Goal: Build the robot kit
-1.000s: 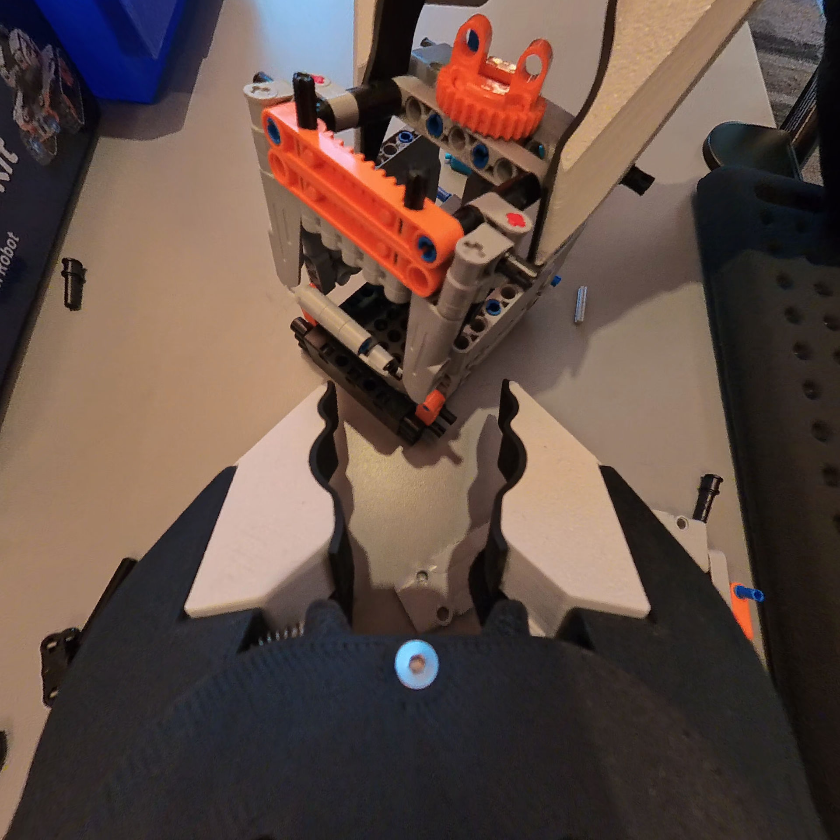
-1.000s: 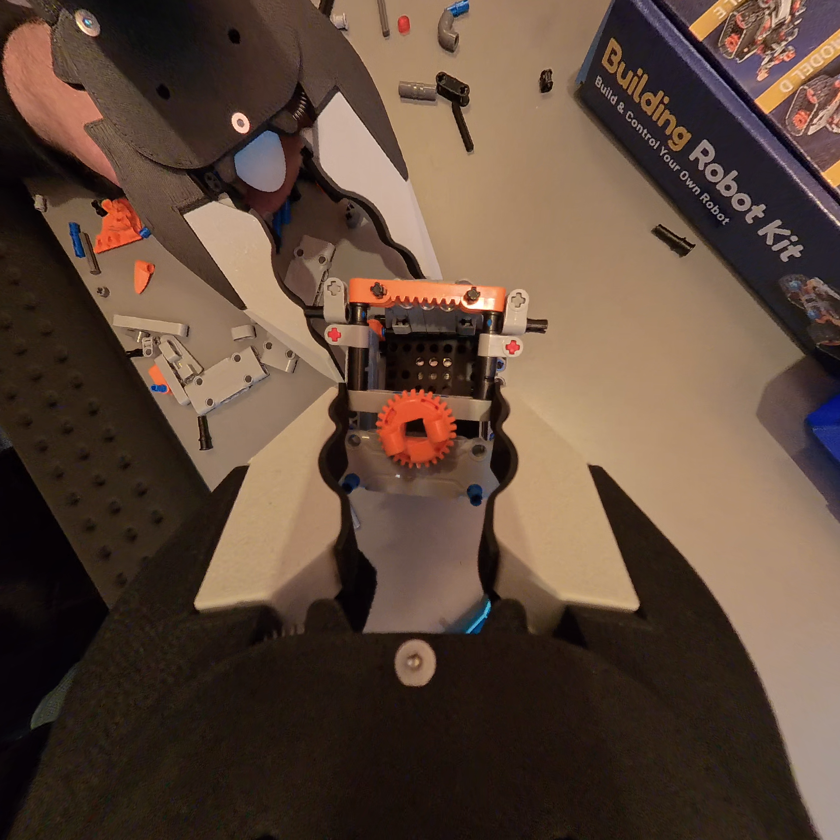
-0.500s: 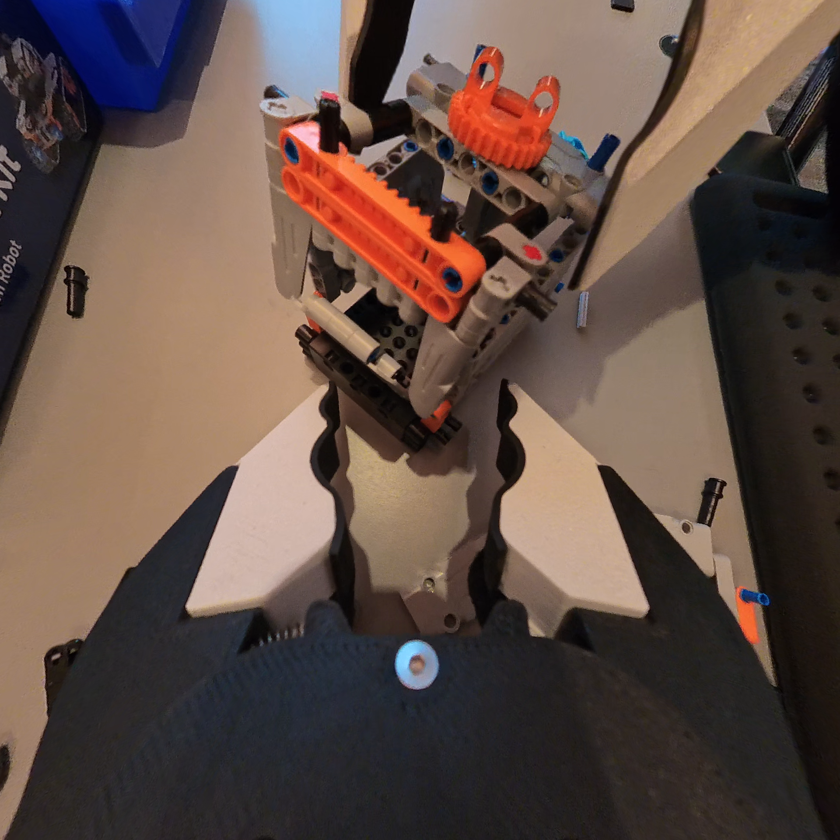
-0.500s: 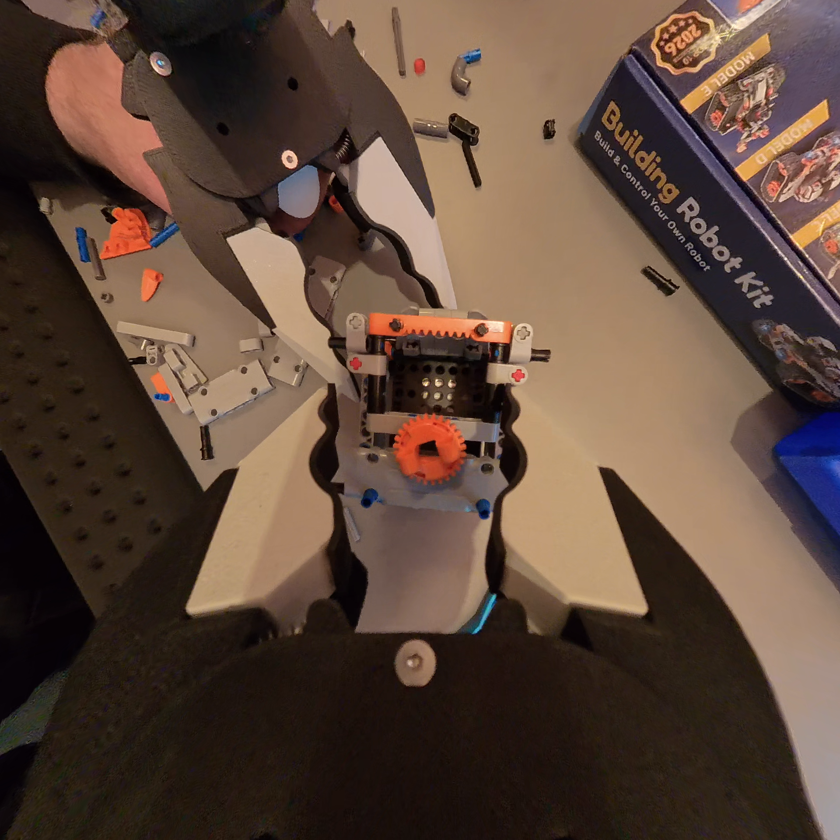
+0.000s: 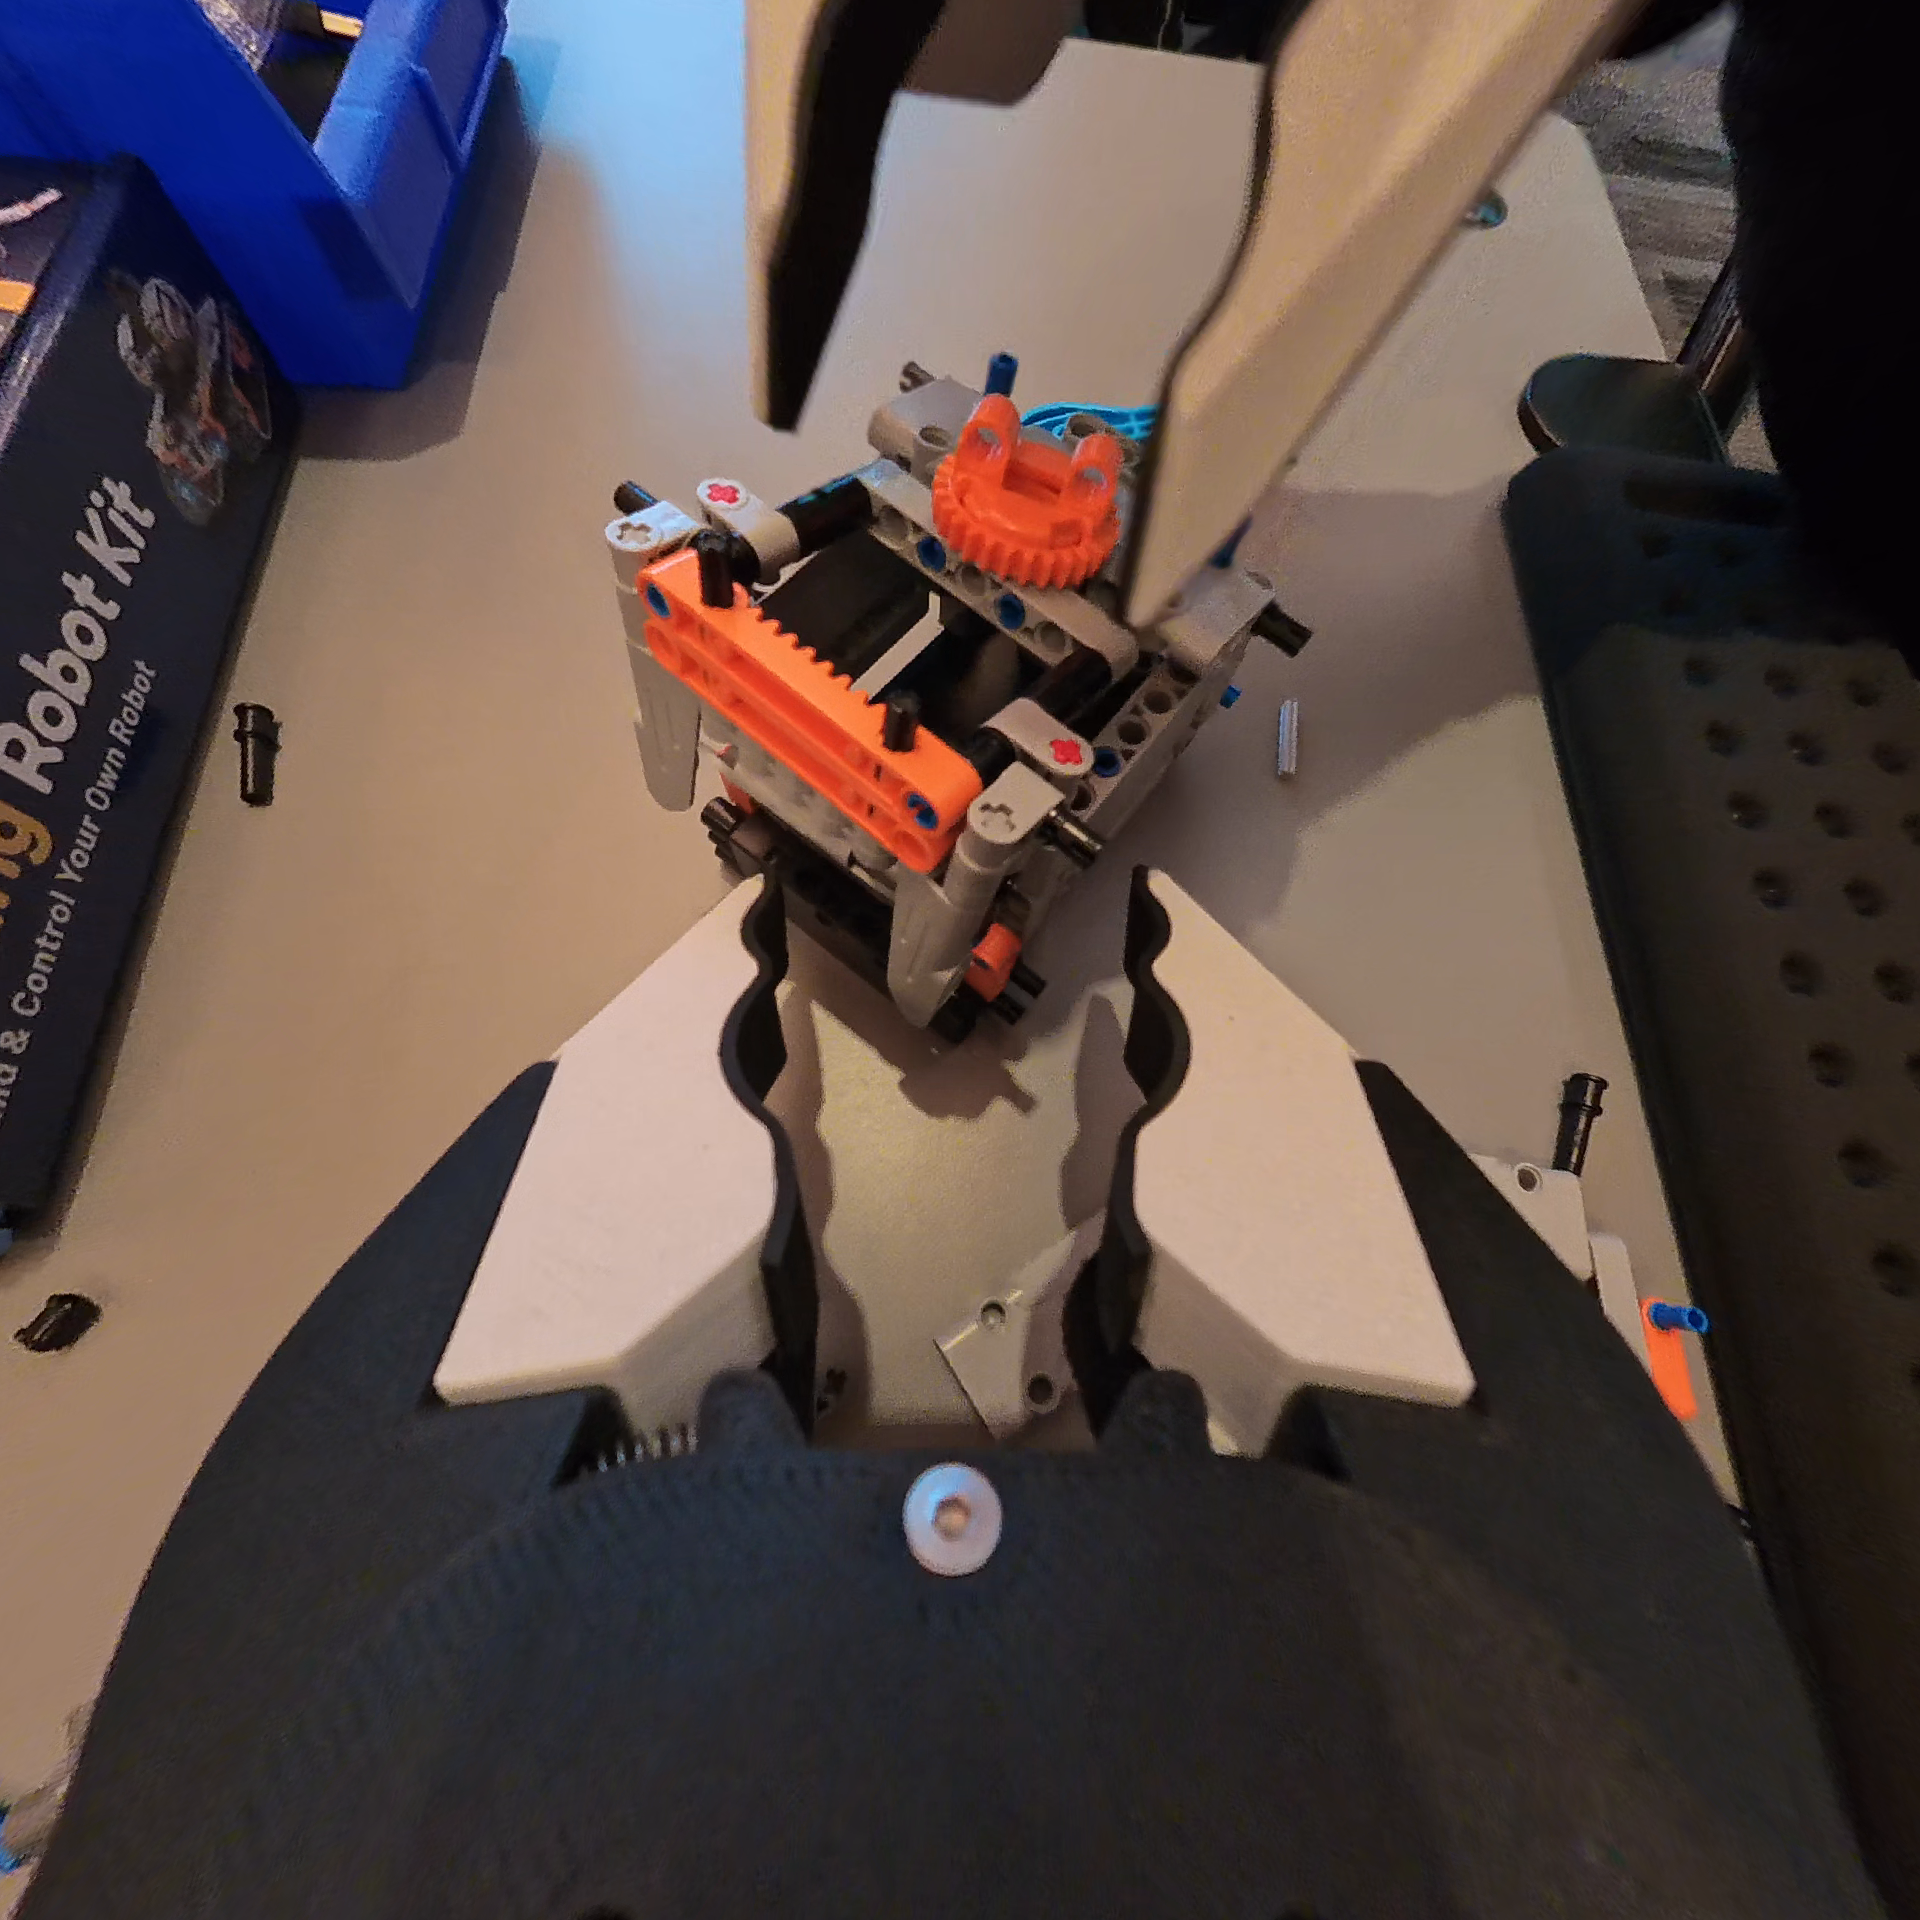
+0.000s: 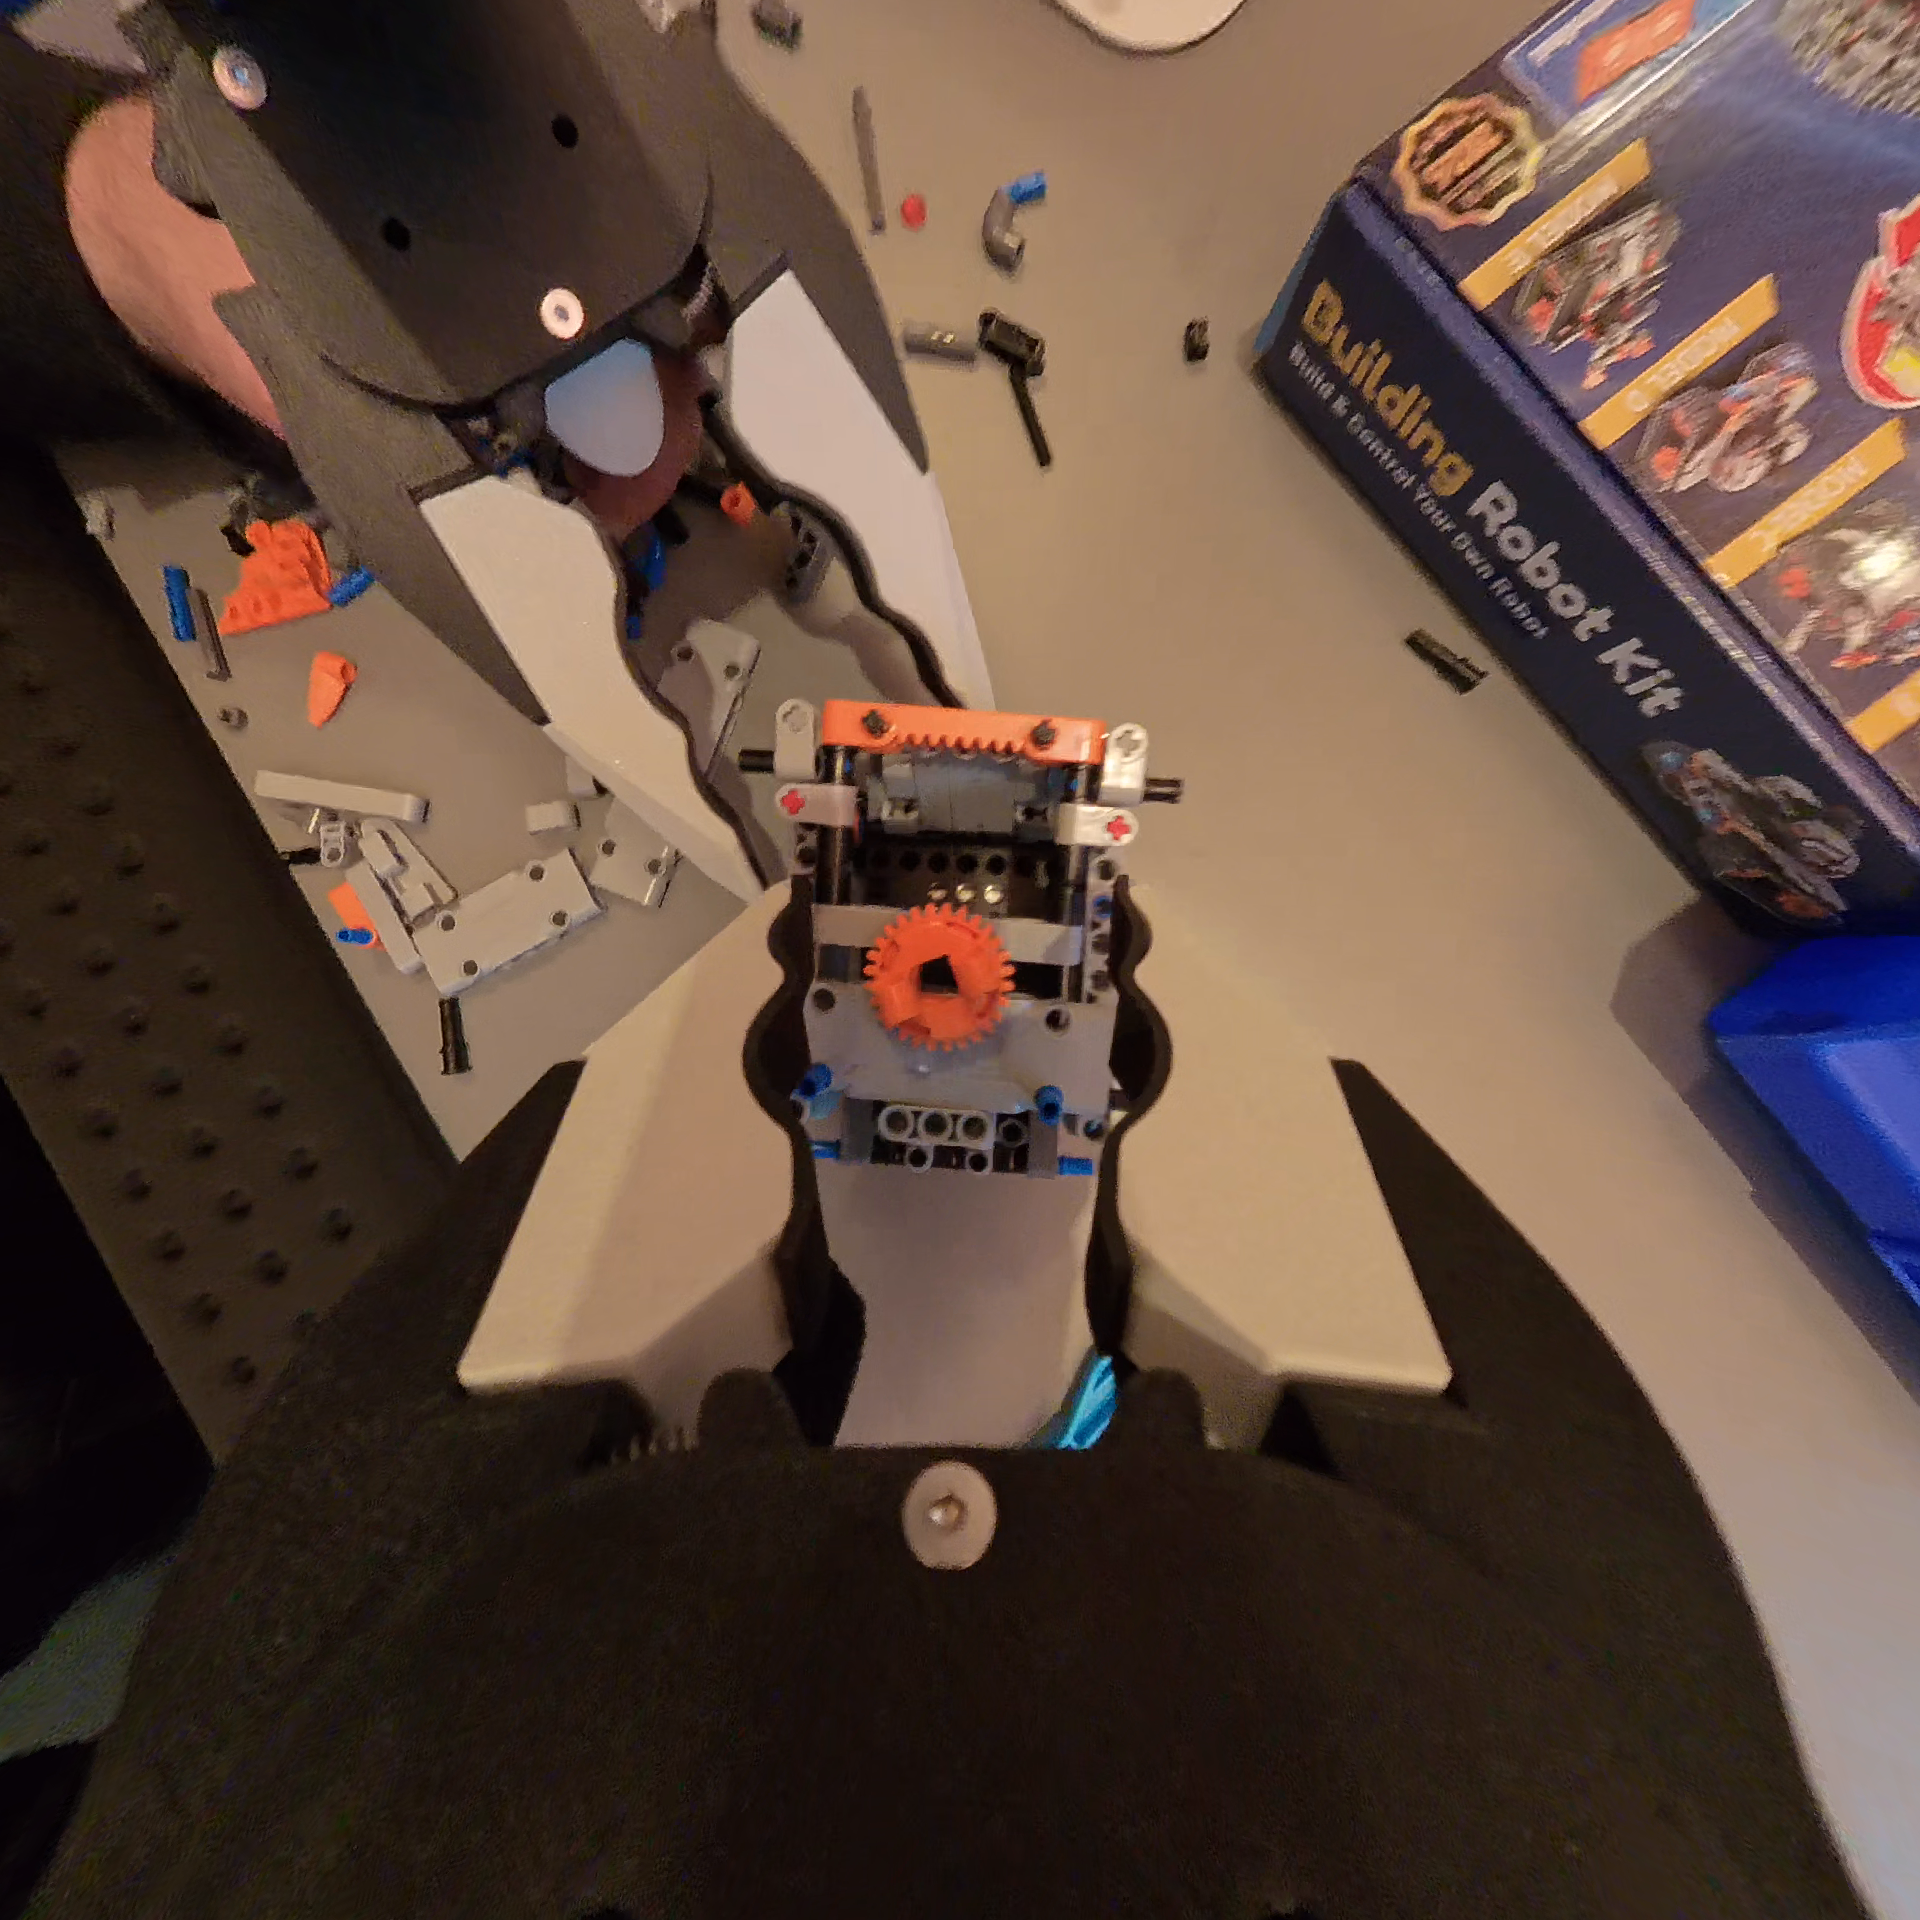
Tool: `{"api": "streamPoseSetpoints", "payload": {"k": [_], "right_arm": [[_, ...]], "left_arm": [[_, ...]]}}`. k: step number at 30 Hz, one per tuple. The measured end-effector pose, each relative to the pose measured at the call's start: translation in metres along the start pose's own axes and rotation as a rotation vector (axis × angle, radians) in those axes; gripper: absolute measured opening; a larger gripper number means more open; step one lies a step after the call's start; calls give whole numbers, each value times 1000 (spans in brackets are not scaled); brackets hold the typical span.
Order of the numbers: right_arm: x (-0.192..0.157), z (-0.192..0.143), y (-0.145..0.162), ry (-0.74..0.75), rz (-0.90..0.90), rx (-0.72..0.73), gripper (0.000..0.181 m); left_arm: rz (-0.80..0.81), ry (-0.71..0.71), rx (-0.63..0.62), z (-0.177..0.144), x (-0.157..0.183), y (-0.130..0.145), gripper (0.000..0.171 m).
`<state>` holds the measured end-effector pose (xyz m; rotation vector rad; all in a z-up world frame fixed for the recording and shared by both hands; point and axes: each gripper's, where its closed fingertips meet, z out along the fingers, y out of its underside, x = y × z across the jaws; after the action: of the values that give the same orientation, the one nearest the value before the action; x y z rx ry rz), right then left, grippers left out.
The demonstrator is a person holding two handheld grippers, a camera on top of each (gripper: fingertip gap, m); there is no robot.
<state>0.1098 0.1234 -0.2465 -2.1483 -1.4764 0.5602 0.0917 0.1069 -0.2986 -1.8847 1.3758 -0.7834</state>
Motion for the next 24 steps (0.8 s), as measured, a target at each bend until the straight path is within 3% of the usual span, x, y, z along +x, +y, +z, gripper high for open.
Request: {"api": "streamPoseSetpoints", "payload": {"k": [5,10,24], "right_arm": [[15,6,-4,18,20,-15,38],[21,19,1,7,46,-37,6],[16,-11,-8,-53,43,-43,5]], "left_arm": [[35,-7,0,-2,2,-1,54],[52,-10,-6,2,4,1,53],[94,-59,83,-18,2,-18,54]]}}
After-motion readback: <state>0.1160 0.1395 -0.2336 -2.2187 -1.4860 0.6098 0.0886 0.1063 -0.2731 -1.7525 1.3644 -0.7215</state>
